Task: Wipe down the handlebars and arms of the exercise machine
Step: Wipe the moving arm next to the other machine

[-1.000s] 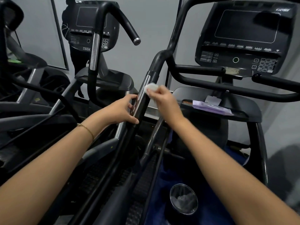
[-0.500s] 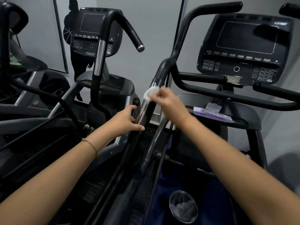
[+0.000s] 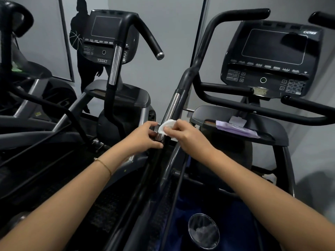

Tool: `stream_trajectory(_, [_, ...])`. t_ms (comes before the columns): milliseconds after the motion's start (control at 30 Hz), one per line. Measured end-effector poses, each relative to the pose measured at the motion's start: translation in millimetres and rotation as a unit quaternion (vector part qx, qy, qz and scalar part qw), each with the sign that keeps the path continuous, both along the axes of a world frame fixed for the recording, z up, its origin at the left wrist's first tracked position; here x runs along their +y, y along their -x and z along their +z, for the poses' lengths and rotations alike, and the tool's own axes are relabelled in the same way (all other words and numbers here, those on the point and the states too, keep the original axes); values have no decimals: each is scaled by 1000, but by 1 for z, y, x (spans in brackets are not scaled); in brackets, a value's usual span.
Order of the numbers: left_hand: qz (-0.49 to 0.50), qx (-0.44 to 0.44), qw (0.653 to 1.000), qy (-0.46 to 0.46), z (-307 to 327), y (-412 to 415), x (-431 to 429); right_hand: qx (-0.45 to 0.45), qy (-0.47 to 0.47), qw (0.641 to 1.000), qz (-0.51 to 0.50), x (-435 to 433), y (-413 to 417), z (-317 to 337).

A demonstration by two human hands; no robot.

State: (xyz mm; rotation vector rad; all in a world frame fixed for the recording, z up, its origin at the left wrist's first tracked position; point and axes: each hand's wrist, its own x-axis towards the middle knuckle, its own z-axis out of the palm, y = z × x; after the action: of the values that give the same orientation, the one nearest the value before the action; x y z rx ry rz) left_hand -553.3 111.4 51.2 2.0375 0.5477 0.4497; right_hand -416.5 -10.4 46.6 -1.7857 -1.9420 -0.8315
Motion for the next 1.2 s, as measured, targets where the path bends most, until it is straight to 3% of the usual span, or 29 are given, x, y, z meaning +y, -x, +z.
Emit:
stream_trajectory(100, [-1,-100,985,141,19,6,5,229,-99,969,2,1,4,30])
stream_trajectory(167, [-27,-173,951,254,34,7,6,327,-151,933,1,6,11,48])
stream_trajectory(267, [-63,-230,922,304,48,0,0,314,-145,938,17,20,22,63])
stream_trajectory(367, [-8,-293,911,290,57,-14,4,329,-144,933,32,25,15,82])
stream_trajectory(467, [63,-330,895,294,69,-29,23,297,-133,944,-61,25,-6,104])
stream_trajectory(533, [105,-329,906,243,74,-43,33,170,-39,970,-172,28,-21,107])
stream_trajectory(600, [134,-294,937,132,73,-57,36,81,64,966,-238,30,-28,102])
stream_trajectory(700, [116,-231,966,-22,68,-68,26,63,106,954,-272,27,-34,99])
stream_trajectory(800, [76,-227,965,-103,63,-73,13,44,116,952,-281,24,-39,101])
stream_trajectory(1067, [119,-233,930,-257,64,-81,29,33,117,954,-275,23,-40,99])
stream_trajectory(1200, [132,-204,927,-286,66,-81,39,38,110,955,-272,23,-43,98])
